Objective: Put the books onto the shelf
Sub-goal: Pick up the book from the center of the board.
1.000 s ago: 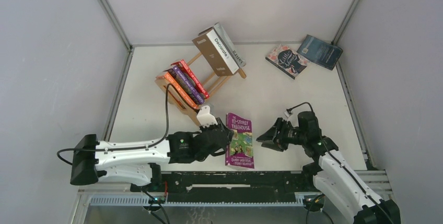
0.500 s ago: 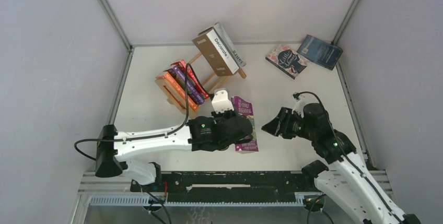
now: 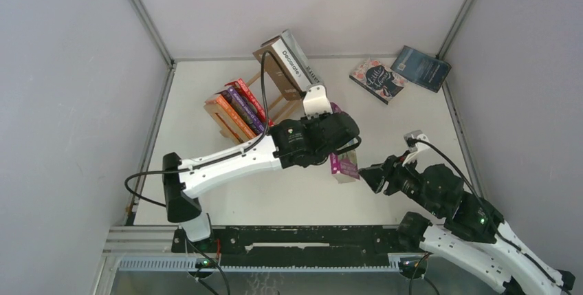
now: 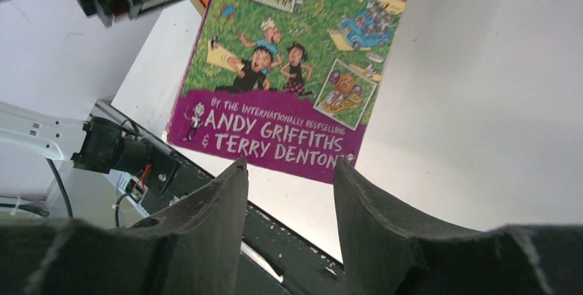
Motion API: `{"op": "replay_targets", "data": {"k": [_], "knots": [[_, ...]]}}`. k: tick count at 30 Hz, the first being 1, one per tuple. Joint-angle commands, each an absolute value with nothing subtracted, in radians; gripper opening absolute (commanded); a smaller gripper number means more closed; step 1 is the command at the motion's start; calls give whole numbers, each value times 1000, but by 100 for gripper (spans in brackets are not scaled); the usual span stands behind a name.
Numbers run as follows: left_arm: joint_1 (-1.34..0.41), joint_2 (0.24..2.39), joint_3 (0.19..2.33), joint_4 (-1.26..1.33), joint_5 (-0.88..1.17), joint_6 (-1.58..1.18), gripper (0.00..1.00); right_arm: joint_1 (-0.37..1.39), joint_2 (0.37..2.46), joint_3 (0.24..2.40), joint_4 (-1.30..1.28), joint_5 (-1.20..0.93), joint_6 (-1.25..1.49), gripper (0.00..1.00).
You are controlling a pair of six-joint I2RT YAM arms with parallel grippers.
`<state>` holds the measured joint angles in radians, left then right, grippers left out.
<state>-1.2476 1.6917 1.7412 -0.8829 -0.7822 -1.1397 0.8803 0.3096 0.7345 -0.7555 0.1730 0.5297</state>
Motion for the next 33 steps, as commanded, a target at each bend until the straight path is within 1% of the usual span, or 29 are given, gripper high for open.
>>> {"op": "replay_targets", "data": {"k": [1, 7, 14, 18, 21, 25, 33], "knots": [[-1219, 1720, 1889, -908, -745, -1110, 0, 970, 348, 800, -735, 330, 467, 55], [-1174, 1779, 1978, -941, -686, -1120, 0, 1154, 459, 863, -709, 519, 421, 56], [-1129, 1889, 2182, -1037, -619, -1105, 0, 1435, 607, 945, -724, 832, 403, 57], [-1114, 1919, 2230, -1050, -591, -1108, 0, 1565, 711, 999, -748, 1006, 406, 57], [-1107, 1922, 2233, -1048, -571, -1114, 0, 1593, 769, 1026, -777, 1077, 412, 57], [-1106, 1918, 2236, -1045, -558, -1115, 0, 1584, 816, 1027, -779, 1125, 396, 57], [-1108, 1907, 2234, -1048, -540, -1118, 0, 1451, 893, 1028, -678, 1053, 300, 56]]}}
